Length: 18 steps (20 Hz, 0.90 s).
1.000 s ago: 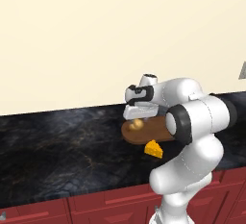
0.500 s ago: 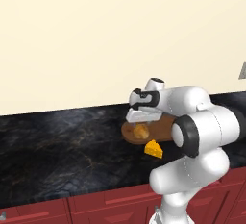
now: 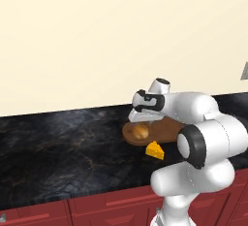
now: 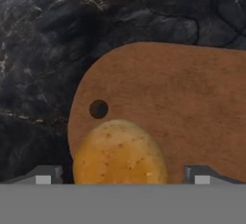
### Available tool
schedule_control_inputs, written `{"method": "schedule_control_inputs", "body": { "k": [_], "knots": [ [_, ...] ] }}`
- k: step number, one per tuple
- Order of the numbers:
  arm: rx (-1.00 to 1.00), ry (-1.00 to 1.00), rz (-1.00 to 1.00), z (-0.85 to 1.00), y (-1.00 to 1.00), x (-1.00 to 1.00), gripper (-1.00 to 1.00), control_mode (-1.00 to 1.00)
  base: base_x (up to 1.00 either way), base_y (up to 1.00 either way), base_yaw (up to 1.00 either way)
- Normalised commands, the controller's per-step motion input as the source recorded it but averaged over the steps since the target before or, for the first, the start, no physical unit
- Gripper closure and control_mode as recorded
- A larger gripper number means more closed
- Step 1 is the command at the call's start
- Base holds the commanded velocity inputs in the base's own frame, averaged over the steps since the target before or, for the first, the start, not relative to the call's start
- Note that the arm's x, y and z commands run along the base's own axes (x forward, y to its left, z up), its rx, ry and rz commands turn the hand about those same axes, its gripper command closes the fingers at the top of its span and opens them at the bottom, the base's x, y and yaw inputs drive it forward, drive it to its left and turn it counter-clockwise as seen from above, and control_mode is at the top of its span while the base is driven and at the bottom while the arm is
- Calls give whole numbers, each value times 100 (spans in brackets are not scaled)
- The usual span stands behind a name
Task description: Retrieve the reheated potato from the microwave, then place the potato, cheese, and condiment on the cutting board.
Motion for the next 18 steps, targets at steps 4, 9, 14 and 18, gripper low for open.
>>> {"method": "schedule_control_inputs", "body": {
  "k": [4,9,14,18],
  "knots": [
    [0,-9,0,33,-14,-39,-100,-100,0,0,0],
    [-5,0,0,1,-16,-71,-100,-100,0,0,0],
    [-8,-1,0,0,-12,-84,-100,-100,0,0,0],
    [-7,-2,-4,-20,-5,-69,-100,-100,0,0,0]
  ]
}}
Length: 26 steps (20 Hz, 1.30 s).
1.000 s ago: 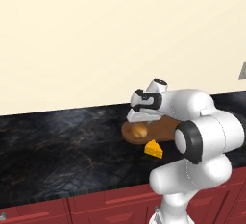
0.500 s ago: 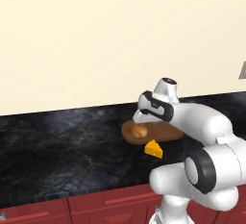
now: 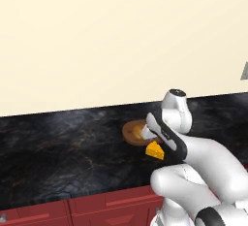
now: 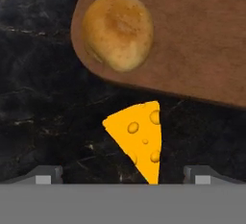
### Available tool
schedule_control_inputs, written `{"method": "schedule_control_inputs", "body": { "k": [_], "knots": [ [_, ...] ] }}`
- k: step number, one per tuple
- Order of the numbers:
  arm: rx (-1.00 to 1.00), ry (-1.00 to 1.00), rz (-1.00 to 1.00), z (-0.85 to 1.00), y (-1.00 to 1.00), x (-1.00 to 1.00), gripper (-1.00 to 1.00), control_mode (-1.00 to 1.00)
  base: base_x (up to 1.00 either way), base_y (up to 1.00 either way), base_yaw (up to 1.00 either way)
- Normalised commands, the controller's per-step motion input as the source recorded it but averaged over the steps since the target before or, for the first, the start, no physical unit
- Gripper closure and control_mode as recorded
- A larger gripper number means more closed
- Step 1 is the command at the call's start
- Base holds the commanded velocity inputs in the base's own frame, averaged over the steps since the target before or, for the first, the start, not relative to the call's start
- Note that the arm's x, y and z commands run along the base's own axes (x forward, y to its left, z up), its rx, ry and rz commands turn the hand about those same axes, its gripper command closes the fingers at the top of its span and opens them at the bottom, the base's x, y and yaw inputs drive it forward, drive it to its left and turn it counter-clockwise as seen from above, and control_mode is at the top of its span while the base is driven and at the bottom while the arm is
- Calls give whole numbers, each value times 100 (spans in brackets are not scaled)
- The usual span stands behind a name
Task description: Retrieve the reheated potato from the microwave, then place the potato, cheese, and condiment on the cutting board.
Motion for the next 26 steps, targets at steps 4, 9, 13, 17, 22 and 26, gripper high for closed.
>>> {"method": "schedule_control_inputs", "body": {
  "k": [4,9,13,17,22,26],
  "knots": [
    [-11,0,-7,-41,1,-24,-100,-100,0,0,0],
    [-5,0,-4,-36,5,9,-100,-100,0,0,0],
    [-5,7,-1,-51,-2,4,-100,-100,0,0,0],
    [-3,14,-1,-58,-12,16,-100,-100,0,0,0],
    [0,9,0,-51,-16,7,-100,-100,0,0,0],
    [0,2,0,-35,-3,0,-100,-100,0,0,0]
  ]
}}
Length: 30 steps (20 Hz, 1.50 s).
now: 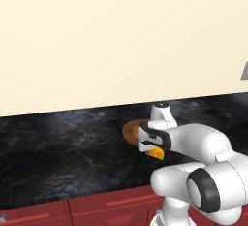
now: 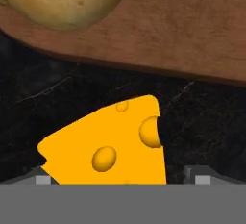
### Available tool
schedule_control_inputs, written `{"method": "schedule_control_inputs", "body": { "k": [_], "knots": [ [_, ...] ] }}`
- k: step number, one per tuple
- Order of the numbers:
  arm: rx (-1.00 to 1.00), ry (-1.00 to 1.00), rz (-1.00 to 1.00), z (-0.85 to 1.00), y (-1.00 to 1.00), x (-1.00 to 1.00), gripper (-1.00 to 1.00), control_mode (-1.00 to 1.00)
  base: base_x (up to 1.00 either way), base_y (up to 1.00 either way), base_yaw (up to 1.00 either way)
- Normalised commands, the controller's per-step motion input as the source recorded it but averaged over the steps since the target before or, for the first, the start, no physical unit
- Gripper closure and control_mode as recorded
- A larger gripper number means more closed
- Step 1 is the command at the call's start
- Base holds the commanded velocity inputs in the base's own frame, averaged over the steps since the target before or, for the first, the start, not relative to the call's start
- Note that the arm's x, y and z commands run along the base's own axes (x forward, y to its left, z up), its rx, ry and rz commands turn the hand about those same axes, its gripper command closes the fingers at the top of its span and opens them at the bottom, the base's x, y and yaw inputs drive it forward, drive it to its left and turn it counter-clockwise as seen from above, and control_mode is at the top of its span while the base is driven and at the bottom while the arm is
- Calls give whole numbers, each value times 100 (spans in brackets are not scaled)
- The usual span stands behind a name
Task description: Retrieve the reheated potato from the microwave, then place the potato, cheese, and condiment on the cutting board.
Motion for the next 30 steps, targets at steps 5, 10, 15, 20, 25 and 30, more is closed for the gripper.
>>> {"method": "schedule_control_inputs", "body": {
  "k": [5,10,15,20,25,30],
  "knots": [
    [0,0,0,-16,0,-3,100,-100,0,0,0],
    [0,-3,0,44,0,8,100,-100,0,0,0],
    [0,-4,0,47,-11,51,100,-100,0,0,0],
    [0,0,-1,21,-28,61,100,-100,0,0,0],
    [0,0,0,5,-19,71,100,-100,0,0,0],
    [0,0,0,-6,0,57,100,-100,0,0,0]
  ]
}}
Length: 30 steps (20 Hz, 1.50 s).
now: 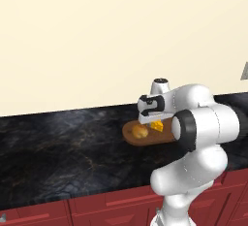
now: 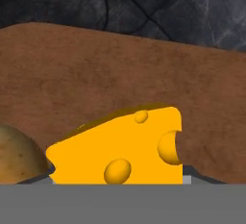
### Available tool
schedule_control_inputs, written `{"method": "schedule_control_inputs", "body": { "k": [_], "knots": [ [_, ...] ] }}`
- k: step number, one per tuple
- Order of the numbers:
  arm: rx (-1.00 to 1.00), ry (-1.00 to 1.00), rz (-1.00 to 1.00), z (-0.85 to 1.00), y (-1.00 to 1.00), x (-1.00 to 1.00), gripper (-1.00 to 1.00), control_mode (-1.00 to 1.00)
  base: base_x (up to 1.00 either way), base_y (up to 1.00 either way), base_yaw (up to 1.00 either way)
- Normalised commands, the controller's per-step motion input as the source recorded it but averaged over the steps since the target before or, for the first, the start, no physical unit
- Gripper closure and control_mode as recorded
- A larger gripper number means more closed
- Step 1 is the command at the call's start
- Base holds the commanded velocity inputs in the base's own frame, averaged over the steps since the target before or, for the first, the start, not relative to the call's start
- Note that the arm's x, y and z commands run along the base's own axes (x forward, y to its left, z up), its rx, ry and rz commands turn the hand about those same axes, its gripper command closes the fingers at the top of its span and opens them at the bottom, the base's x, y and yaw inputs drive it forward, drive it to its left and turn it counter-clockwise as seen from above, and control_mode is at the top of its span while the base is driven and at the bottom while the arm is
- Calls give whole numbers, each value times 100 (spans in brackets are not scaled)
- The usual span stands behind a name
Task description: Retrieve the reheated potato from the microwave, then place the potato, cheese, and condiment on the cutting board.
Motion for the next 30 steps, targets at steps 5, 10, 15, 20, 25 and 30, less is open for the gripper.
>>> {"method": "schedule_control_inputs", "body": {
  "k": [5,10,15,20,25,30],
  "knots": [
    [0,0,0,-32,6,31,100,-100,0,0,0],
    [0,0,-3,-34,-3,1,100,-100,0,0,0],
    [0,0,-3,-22,-5,-3,-100,-100,0,0,0],
    [0,0,-11,10,-8,-9,-100,-100,0,0,0],
    [0,0,-20,39,-5,-1,-100,-100,0,0,0],
    [0,1,-19,19,-33,-41,-100,-100,0,0,0]
  ]
}}
